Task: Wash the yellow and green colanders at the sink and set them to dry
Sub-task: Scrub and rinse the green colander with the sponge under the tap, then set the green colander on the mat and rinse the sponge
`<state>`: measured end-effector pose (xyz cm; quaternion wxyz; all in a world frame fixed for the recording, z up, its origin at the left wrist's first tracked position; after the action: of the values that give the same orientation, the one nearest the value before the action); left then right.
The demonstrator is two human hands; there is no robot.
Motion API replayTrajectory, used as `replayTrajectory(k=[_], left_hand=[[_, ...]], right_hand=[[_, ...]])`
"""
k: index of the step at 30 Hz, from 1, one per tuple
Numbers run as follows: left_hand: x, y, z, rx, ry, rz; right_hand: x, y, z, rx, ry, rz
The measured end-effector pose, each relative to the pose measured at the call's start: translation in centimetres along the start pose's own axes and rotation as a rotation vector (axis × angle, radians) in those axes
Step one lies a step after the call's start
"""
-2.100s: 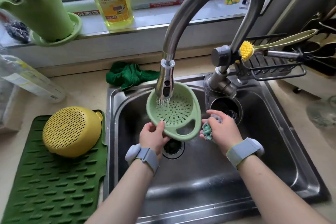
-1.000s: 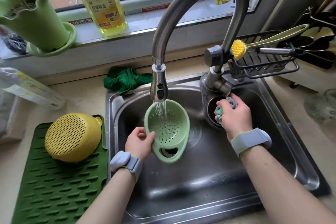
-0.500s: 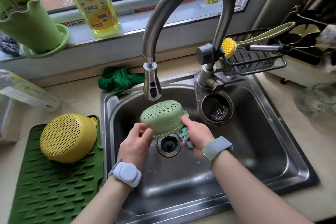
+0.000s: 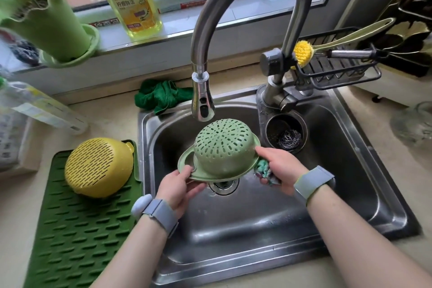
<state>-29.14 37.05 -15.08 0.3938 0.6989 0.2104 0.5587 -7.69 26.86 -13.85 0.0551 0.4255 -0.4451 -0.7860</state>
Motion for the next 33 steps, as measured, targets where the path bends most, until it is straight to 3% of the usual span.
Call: replayTrajectory(k=[3, 6, 11, 16, 20, 25, 33], left_hand=[[-0.5, -0.5, -0.4, 0.146, -0.328, 0.243], [-1.6, -0.3, -1.2, 0.198, -0.715, 0.348], [-1.2, 1.2, -4.0, 0.126, -0.502, 0.344], [0.1, 5.0, -9.6, 0.046, -0.434, 0.383], [0.7, 8.4, -16.4, -0.038, -0.383, 0.342], [-1.4, 10.1, -24.9, -0.018, -0.278, 0.229], [-5.9, 7.5, -33.2, 0.088, -0.118, 0.088]], right_hand=[[0.0, -0.1, -0.6, 0.218, 0.514, -0.268], [0.7, -0.2, -0.4, 0.265, 0.475, -0.346], [1.5, 1.1, 2.1, 0.22, 0.274, -0.295], [2.6, 2.4, 4.9, 0.306, 0.122, -0.322], [3.8, 3.9, 9.0, 0.265, 0.044, -0.347], [5.5, 5.4, 13.6, 0.168, -0.005, -0.387], [7.8, 7.0, 19.3, 0.124, 0.249, -0.445]])
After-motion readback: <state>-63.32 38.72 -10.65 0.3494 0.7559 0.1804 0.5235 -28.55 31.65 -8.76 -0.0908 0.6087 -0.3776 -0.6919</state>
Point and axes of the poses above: each hand's wrist, its own y-axis away from the middle knuckle, its own z-axis out of the palm, x = y × z, the point moved 2 cm from there along -y, towards the middle knuckle, and after that the axes turned 13 degrees about -y, right-handed, at the moved point
